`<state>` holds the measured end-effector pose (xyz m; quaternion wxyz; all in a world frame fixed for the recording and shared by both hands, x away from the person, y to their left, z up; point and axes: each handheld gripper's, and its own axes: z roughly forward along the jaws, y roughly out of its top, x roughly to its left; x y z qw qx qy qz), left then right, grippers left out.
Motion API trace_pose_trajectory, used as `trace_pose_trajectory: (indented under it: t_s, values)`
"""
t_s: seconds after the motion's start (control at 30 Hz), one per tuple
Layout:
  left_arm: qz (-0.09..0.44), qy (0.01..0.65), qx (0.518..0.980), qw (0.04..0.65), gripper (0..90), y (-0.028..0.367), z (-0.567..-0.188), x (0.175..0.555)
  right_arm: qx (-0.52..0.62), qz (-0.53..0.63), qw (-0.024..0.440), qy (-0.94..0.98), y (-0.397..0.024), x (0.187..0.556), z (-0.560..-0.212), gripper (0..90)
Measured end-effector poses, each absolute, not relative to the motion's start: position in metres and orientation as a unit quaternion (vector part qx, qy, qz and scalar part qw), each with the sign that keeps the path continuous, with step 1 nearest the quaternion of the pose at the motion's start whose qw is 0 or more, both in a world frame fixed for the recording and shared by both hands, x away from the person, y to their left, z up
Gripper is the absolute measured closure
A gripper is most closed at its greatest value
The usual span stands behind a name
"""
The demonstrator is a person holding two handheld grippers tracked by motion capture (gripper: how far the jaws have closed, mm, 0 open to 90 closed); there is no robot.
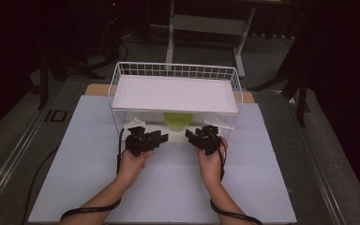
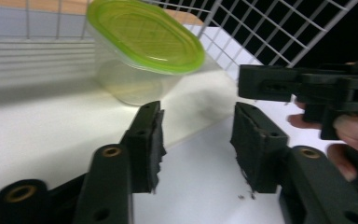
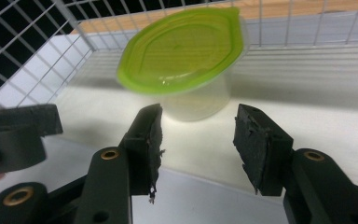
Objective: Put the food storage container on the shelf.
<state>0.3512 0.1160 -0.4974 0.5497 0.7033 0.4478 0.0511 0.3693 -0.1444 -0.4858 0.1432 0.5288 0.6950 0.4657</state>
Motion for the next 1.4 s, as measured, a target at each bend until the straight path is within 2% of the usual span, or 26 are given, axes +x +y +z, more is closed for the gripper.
trace_pose_trajectory:
  t_s: [0.17, 0.37, 0.4, 0.43, 0.47, 0.5, 0.67, 0.77, 0.9, 1.4]
  values:
    - [0.048, 0.418, 0.690, 0.589, 35.2, 0.125, -0.500, 0.336, 0.512, 0.463, 0.148, 0.708, -0.145, 0.365, -0.492, 45.4]
    - [0.056, 0.400, 0.687, 0.604, 11.8, 0.132, -0.502, 0.325, 0.497, 0.462, 0.149, 0.719, -0.146, 0.360, -0.497, 38.3]
    - [0.064, 0.402, 0.688, 0.601, 4.2, 0.135, -0.502, 0.322, 0.489, 0.465, 0.141, 0.724, -0.146, 0.357, -0.498, 29.5]
    - [0.064, 0.402, 0.688, 0.601, 0.7, 0.135, -0.502, 0.322, 0.489, 0.465, 0.141, 0.724, -0.146, 0.357, -0.498, 29.5]
    - [0.060, 0.397, 0.688, 0.604, 0.7, 0.137, -0.502, 0.319, 0.467, 0.470, 0.126, 0.738, -0.146, 0.352, -0.500, 21.6]
    - [0.059, 0.395, 0.689, 0.605, 0.8, 0.138, -0.502, 0.318, 0.461, 0.471, 0.127, 0.741, -0.146, 0.351, -0.500, 19.4]
    - [0.067, 0.362, 0.712, 0.598, 0.8, 0.139, -0.497, 0.308, 0.432, 0.472, 0.144, 0.755, -0.146, 0.341, -0.497, 16.6]
    - [0.064, 0.329, 0.734, 0.591, 0.8, 0.137, -0.492, 0.298, 0.403, 0.481, 0.146, 0.765, -0.147, 0.330, -0.489, 16.4]
    - [0.063, 0.316, 0.746, 0.583, 0.8, 0.136, -0.490, 0.290, 0.381, 0.486, 0.143, 0.773, -0.149, 0.318, -0.483, 16.4]
    - [0.045, 0.294, 0.751, 0.590, 0.8, 0.142, -0.487, 0.263, 0.341, 0.491, 0.127, 0.792, -0.158, 0.284, -0.479, 16.4]
